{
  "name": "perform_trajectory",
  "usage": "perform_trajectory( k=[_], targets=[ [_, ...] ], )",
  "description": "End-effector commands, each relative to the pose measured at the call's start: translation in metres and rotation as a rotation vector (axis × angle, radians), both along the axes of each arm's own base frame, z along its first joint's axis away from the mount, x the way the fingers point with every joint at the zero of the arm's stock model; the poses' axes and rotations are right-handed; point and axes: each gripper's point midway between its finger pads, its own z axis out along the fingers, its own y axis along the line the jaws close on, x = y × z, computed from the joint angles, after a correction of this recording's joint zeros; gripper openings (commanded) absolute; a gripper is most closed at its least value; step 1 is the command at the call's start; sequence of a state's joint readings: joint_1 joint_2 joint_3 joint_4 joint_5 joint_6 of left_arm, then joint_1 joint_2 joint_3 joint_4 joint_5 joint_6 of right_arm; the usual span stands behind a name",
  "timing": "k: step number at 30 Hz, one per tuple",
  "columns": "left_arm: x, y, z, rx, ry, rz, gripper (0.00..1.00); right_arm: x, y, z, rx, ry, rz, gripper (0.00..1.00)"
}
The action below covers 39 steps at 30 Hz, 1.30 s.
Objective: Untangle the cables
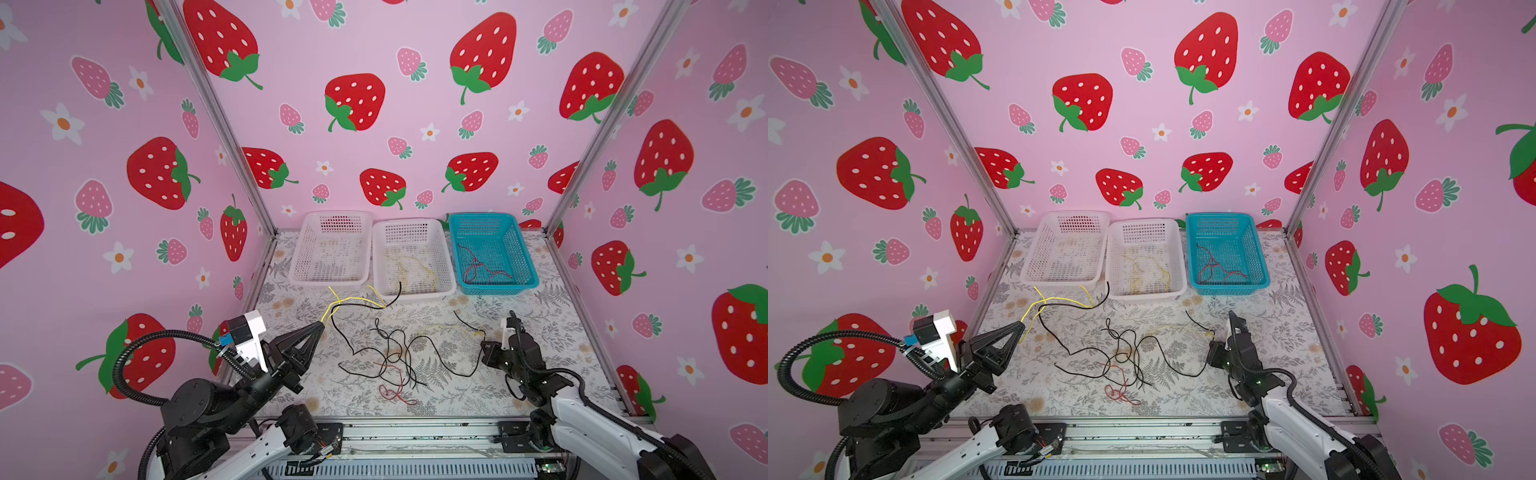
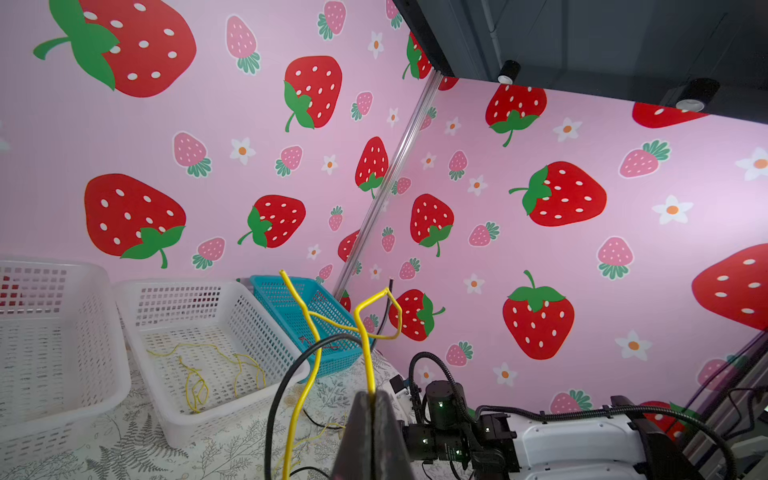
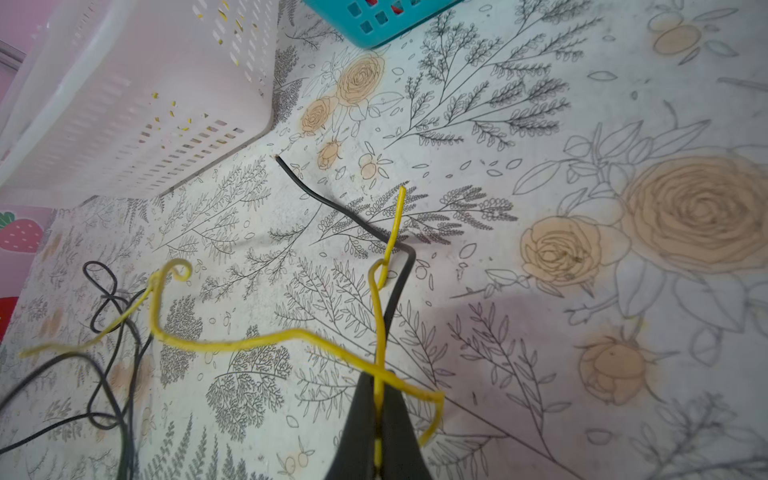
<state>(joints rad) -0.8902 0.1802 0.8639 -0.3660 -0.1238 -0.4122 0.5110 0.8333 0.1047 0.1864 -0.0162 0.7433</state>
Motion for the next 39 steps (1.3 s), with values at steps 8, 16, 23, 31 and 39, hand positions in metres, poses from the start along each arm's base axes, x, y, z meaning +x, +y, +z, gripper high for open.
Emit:
perform_trajectory(
  k=[8,16,23,31,39],
  targets=[
    [0.019,-0.028,-0.009,0.037,0.049,-0.02,0.0,0.004,0.038,0.064,0.047,-0.176,0.252,0.17],
    [0.049,-0.07,-0.013,0.074,0.086,-0.04,0.0,-0.014,0.073,0.133,0.139,-0.386,0.487,0.5],
    [0.066,-0.104,-0.002,0.016,0.118,-0.099,0.0,-0.056,0.103,0.184,0.266,-0.603,0.695,0.7],
    [0.083,-0.128,0.001,-0.086,0.183,-0.132,0.0,-0.106,0.147,0.214,0.375,-0.782,0.854,0.73],
    [0.093,-0.141,-0.001,-0.123,0.225,-0.144,0.0,-0.123,0.204,0.215,0.372,-0.81,0.884,0.72]
  ],
)
